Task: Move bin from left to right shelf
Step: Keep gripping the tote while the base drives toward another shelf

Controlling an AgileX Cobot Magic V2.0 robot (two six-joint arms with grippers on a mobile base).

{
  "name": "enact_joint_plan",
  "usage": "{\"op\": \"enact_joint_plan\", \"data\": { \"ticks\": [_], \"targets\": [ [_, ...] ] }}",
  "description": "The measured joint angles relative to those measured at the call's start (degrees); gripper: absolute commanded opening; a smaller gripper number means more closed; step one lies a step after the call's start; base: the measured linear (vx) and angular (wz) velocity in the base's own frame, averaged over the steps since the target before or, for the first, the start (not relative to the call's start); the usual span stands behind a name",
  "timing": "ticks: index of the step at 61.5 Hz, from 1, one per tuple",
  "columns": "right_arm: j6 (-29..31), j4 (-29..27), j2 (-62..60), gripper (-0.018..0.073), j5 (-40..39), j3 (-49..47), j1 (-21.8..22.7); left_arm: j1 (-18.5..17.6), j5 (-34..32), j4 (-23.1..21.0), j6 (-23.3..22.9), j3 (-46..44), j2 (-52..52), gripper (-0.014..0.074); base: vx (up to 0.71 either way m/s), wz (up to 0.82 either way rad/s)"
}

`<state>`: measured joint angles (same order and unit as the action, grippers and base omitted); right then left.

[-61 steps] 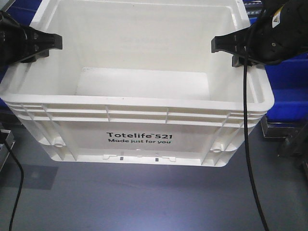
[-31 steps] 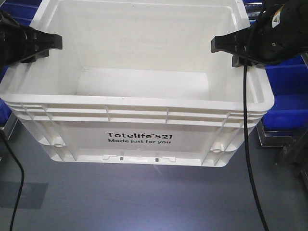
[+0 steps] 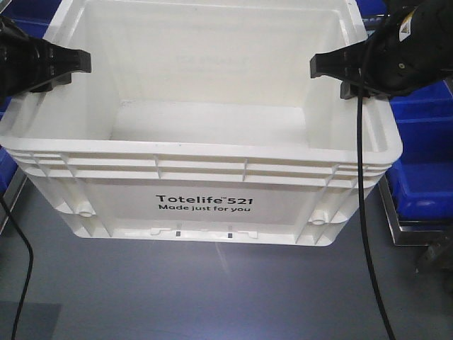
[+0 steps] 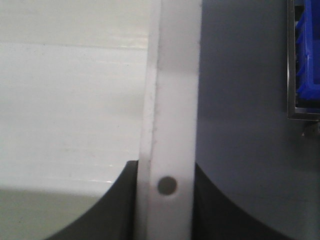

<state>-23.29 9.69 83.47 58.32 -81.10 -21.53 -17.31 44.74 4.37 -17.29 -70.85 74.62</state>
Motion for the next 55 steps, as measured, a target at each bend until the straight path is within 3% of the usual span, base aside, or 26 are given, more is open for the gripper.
{"op": "enact_joint_plan", "data": {
  "ticks": [55],
  "targets": [
    [0.0, -0.1, -0.1, 0.0062, 0.2, 0.0, 0.0, 0.0, 0.1, -0.1, 0.0, 0.0, -0.1, 0.0082, 0.35, -0.07]
  ]
}}
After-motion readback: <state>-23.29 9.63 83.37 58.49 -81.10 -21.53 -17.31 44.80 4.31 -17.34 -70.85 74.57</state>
